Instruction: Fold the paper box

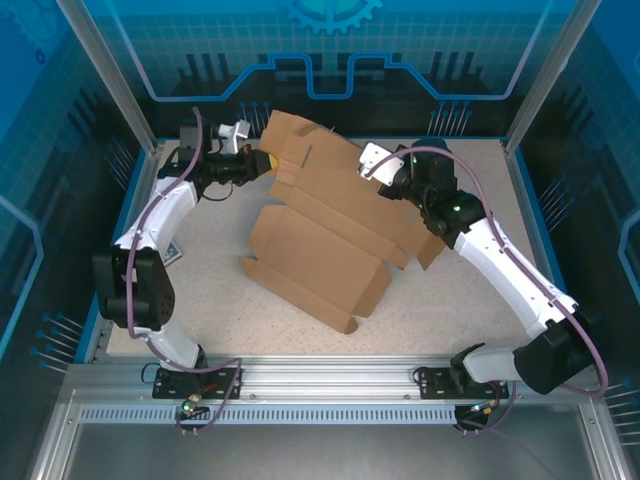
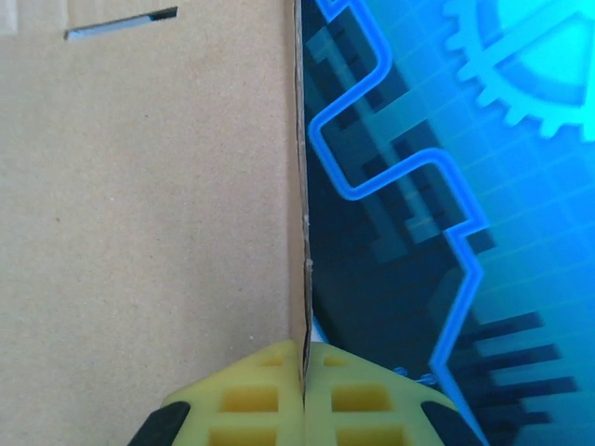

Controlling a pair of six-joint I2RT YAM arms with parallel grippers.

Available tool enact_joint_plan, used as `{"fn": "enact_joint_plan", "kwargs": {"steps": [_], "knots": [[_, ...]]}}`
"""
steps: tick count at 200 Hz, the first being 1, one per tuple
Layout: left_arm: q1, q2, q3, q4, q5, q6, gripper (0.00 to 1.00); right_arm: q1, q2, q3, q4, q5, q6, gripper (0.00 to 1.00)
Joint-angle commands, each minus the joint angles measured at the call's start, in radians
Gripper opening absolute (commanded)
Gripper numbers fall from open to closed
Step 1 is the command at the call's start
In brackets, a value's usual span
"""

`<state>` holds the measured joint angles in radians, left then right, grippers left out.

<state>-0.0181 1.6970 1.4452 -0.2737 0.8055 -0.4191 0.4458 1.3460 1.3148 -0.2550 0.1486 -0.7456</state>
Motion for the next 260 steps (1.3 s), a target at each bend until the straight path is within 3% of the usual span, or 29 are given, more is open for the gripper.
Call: {"fn": "enact_joint_plan", "kwargs": {"steps": [1,24,38,51,69,86,112,154,204,260], "knots": [[0.026,0.036,0.046,0.087,-0.049,-0.03,0.05,-0.061,0.049,0.073,-0.26,0.004,0.169,0.0],[0.026,0.073,0.041,0.1,-0.095,-0.024,0.13,-0.091,0.095,0.095,-0.324,-0.026,0.22,0.0],[0.028,0.08,0.033,0.098,-0.151,-0.011,0.24,-0.105,0.116,0.094,-0.335,-0.04,0.238,0.0],[0.031,0.067,0.018,0.096,-0.239,0.002,0.37,-0.112,0.133,0.089,-0.332,-0.049,0.244,0.0],[0.034,0.016,-0.032,0.094,-0.401,0.027,0.46,-0.126,0.16,0.085,-0.319,-0.055,0.253,0.0],[0.034,-0.046,-0.108,0.128,-0.512,0.041,0.47,-0.136,0.184,0.086,-0.318,-0.05,0.261,0.0],[-0.003,-0.13,-0.272,0.291,-0.466,-0.033,0.5,-0.153,0.213,0.073,-0.302,-0.032,0.28,0.0],[-0.285,-0.122,-0.471,0.508,-0.525,0.001,0.52,-0.17,0.252,0.07,-0.295,0.006,0.322,0.0],[-0.541,0.121,-0.37,0.591,-0.572,0.118,0.51,-0.194,0.279,0.063,-0.307,0.025,0.354,0.0],[-0.63,0.289,-0.281,0.565,-0.618,0.22,0.47,-0.198,0.272,0.051,-0.296,0.017,0.356,0.0]]}}
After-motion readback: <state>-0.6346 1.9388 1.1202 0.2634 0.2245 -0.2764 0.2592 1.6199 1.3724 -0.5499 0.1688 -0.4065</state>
